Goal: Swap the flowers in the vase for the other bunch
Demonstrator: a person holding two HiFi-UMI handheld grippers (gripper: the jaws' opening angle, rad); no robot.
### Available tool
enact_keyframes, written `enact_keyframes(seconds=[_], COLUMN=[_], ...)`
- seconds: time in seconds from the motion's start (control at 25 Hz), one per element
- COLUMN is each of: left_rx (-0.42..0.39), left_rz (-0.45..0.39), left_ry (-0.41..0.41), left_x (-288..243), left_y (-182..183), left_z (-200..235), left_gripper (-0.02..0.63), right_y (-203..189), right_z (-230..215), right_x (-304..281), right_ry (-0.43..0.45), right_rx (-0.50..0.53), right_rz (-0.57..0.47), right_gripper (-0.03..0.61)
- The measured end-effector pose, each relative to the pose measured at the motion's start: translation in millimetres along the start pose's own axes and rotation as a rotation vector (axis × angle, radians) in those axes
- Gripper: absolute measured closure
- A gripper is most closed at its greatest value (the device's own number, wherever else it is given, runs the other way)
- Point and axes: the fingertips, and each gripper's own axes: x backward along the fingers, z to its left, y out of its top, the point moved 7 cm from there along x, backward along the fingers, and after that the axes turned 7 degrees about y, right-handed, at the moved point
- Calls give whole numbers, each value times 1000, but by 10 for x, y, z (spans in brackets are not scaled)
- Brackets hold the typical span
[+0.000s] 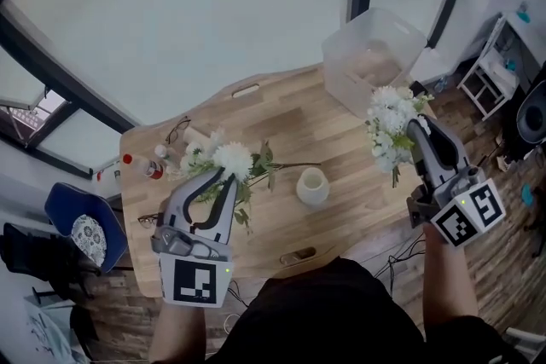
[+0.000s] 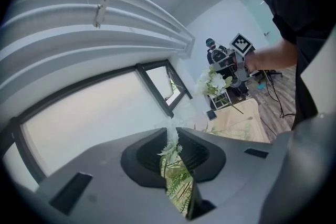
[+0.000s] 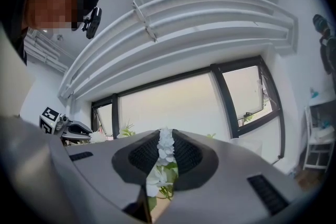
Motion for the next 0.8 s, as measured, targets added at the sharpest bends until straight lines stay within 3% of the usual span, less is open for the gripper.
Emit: enact_keyframes(seconds=[0.52,0.8], left_rx=[-12,-72], left_rz=[44,61], left_ry=[-16,-63], left_x=[-42,-185], left_y=[-79,-77], left_z=[-240,-449], left_gripper=[561,561], right_y=[-80,-158], right_z=[-43,-44], right_x=[44,98], right_ry=[8,17], right_rx=[-22,-37], right_rz=[38,55], right_gripper=[497,497])
